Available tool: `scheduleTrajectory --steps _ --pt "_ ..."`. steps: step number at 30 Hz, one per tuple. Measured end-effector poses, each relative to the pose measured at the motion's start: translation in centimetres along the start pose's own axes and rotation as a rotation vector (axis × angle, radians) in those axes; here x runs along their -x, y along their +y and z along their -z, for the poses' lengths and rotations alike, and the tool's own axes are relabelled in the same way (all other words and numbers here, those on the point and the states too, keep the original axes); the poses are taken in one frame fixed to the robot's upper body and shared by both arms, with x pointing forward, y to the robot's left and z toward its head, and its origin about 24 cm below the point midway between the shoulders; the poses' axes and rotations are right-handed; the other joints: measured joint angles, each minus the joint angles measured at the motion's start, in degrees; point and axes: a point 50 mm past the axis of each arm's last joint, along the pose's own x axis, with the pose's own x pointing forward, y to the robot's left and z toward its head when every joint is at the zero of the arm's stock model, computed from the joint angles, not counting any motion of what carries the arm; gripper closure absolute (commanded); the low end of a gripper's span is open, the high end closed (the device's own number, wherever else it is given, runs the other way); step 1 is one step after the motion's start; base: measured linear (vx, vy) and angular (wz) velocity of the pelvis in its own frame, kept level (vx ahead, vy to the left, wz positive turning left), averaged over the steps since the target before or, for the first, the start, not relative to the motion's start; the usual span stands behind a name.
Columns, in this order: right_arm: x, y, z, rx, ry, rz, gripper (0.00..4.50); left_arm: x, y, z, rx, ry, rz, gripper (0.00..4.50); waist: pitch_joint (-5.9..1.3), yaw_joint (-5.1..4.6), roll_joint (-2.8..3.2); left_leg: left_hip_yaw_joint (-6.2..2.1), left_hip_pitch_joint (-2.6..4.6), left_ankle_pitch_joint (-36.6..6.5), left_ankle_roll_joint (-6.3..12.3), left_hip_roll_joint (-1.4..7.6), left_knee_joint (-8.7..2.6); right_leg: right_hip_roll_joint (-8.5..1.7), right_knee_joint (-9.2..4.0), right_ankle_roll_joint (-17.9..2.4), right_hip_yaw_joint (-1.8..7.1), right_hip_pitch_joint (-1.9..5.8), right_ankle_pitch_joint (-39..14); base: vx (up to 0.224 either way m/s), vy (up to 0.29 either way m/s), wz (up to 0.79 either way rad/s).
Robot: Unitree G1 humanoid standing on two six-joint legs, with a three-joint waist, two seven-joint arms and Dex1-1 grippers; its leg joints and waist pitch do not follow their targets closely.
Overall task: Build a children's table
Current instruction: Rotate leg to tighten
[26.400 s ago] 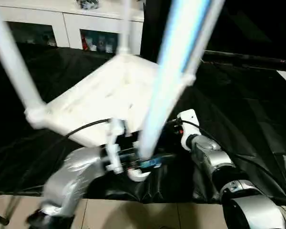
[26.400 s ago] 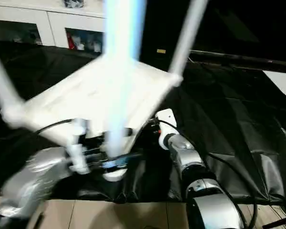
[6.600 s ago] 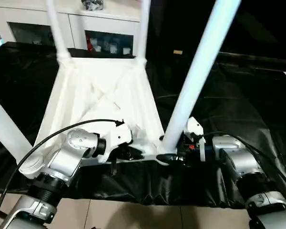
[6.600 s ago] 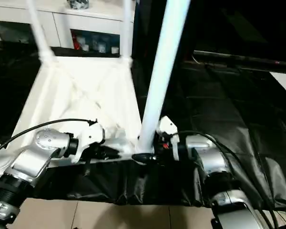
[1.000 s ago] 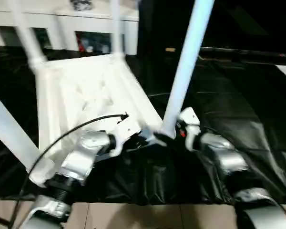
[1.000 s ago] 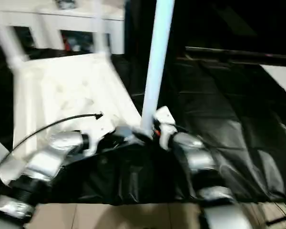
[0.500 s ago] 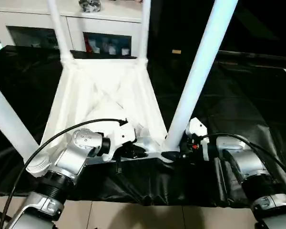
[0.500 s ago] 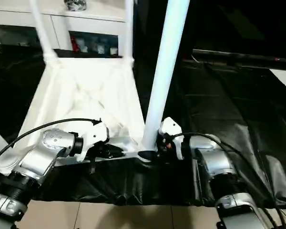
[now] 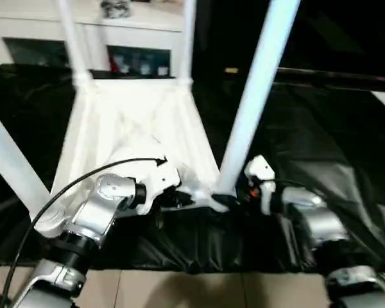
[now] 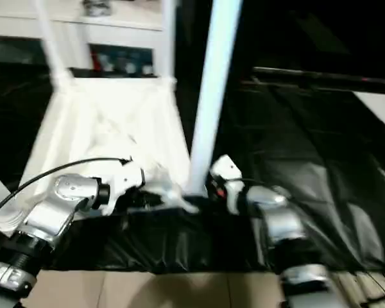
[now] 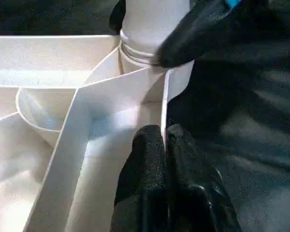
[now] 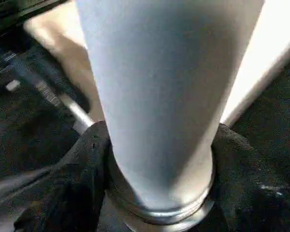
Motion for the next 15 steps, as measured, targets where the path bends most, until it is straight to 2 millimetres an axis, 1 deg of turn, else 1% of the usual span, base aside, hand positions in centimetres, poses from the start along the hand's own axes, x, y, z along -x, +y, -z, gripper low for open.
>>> scheduleTrajectory --steps 4,6,7,8,10,12,13,14,15 --pt "-2.0 -0.2 -0.3 -0.066 -0.042 0.212 1.83 -1.4 -0.2 -0.6 0.044 -0.002 -0.127 4.50 0.01 -1.37 -0.01 -0.13 -0.04 0.0 0.00 -0.01 0.15 -0.01 -0.20 0.0 -0.07 -0.14 0.0 0.000 0.000 0.00" --pt "-2.7 -0.1 -0.5 -0.078 -0.053 0.291 1.83 -1.9 -0.4 -0.9 0.062 -0.001 -0.169 4.50 0.00 -1.61 0.02 -0.13 -0.05 0.0 0.00 -0.02 0.14 -0.01 -0.27 0.0 -0.08 -0.20 0.0 0.000 0.000 0.00" --pt "-3.0 -0.1 -0.6 -0.079 -0.059 0.318 1.83 -2.0 -0.4 -1.0 0.070 -0.001 -0.187 4.50 0.00 -1.68 0.05 -0.12 -0.06 0.0 0.00 -0.02 0.13 -0.01 -0.27 0.0 -0.08 -0.24 0.0 0.000 0.000 0.00" --pt "-3.1 -0.1 -0.7 -0.080 -0.061 0.327 1.48 -2.1 -0.4 -1.1 0.074 -0.001 -0.195 4.50 0.00 -1.68 0.05 -0.08 -0.08 0.0 0.00 -0.03 0.11 -0.01 -0.27 0.0 -0.07 -0.26 0.0 0.000 0.000 0.00" --pt "-3.2 -0.1 -0.7 -0.083 -0.069 0.331 1.13 -2.1 -0.4 -1.2 0.075 -0.002 -0.200 4.50 0.01 -1.58 0.08 0.01 -0.08 0.0 0.00 -0.04 -0.02 -0.01 -0.27 0.0 -0.07 -0.26 0.0 0.000 0.000 0.00" --pt "-3.2 -0.1 -0.9 -0.086 -0.081 0.332 1.11 -2.2 -0.5 -1.3 0.074 -0.008 -0.195 4.50 0.04 -1.29 0.15 0.05 -0.10 0.0 -0.01 -0.05 -0.12 0.00 -0.27 -0.2 -0.07 -0.29 0.2 0.000 0.000 0.00" --pt "-3.2 -0.1 -1.0 -0.087 -0.083 0.333 0.86 -2.3 -0.6 -1.4 0.073 -0.010 -0.191 4.50 0.04 -1.17 0.22 0.08 -0.09 0.0 -0.01 -0.05 -0.19 0.00 -0.26 -0.2 -0.07 -0.31 0.2 0.000 0.000 0.00" --pt "-3.2 -0.1 -1.0 -0.087 -0.083 0.333 0.86 -2.3 -0.6 -1.4 0.073 -0.010 -0.190 4.50 0.03 -1.15 0.22 0.08 -0.09 0.0 -0.01 -0.05 -0.21 0.00 -0.25 -0.2 -0.07 -0.30 0.2 0.000 0.000 0.00" --pt "-3.2 -0.1 -1.0 -0.081 -0.083 0.327 0.73 -2.3 -0.6 -1.4 0.071 -0.011 -0.183 4.50 0.03 -1.11 0.23 0.09 -0.08 0.0 -0.01 -0.05 -0.33 0.02 -0.24 -0.2 -0.08 -0.30 0.2 0.000 0.000 0.00"
